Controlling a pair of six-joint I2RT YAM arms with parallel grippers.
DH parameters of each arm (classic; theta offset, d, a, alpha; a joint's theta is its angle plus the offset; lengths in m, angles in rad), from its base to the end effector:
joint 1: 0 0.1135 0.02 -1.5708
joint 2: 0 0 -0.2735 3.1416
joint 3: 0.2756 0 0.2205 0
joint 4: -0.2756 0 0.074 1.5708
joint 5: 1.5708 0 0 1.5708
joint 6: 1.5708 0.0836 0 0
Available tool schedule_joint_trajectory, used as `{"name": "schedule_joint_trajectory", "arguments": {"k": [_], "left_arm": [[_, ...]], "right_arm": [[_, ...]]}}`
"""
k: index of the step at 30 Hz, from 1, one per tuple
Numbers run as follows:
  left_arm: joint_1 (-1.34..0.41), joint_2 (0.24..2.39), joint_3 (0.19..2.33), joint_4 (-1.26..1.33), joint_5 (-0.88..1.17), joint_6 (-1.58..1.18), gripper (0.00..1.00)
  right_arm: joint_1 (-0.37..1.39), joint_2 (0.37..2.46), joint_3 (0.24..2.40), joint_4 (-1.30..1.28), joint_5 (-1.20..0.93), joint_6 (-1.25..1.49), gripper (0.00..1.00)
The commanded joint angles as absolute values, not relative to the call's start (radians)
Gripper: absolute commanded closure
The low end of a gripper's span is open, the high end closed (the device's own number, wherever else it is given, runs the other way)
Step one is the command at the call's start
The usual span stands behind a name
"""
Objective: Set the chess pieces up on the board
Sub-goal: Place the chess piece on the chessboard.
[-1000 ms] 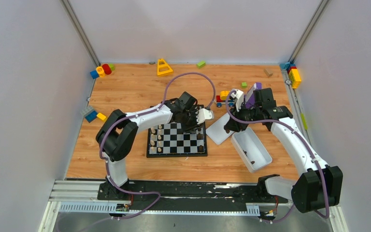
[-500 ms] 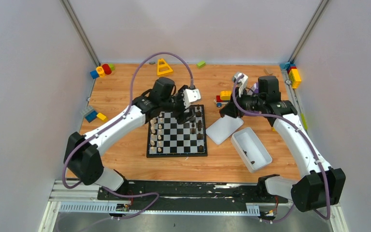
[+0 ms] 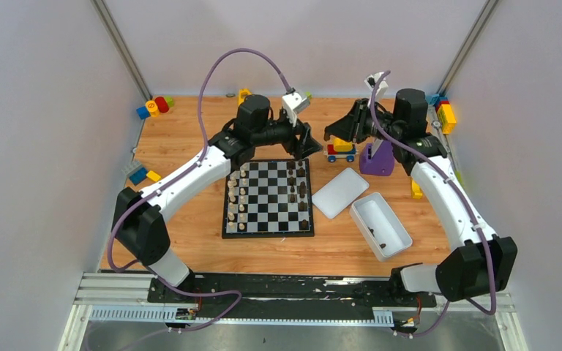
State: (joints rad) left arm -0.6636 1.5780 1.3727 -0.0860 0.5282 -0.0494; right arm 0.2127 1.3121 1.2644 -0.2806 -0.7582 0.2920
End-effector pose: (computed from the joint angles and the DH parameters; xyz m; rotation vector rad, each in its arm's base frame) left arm 0.2750 -0.2685 0.3605 0.9390 1.6958 -0.9751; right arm 0.2736 0.1179 0.3843 -0.4585 1.8888 1.0551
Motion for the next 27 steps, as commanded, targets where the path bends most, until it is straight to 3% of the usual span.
{"name": "schedule_joint_trajectory", "arguments": {"k": [1,6,14,24,27], "left_arm": [[-0.692,1.618,1.477,-0.018,0.519,-0.217,0.21],[-0.704,1.668,1.550,-0.051,0.498,-0.238,0.25],[-0.704,1.682,1.558,-0.057,0.521,-0.232,0.40],[-0.704,1.687,1.554,-0.046,0.543,-0.216,0.70],[-0.705,1.691,1.557,-0.045,0.550,-0.213,0.83]], "right_arm": [[0.209,1.355,1.324,-0.217,-0.752,0.453,0.96],[0.207,1.373,1.305,-0.186,-0.770,0.511,0.96],[0.199,1.374,1.293,-0.160,-0.790,0.536,0.96],[0.192,1.359,1.241,-0.104,-0.797,0.568,0.96],[0.193,1.354,1.234,-0.102,-0.799,0.565,0.95]]}}
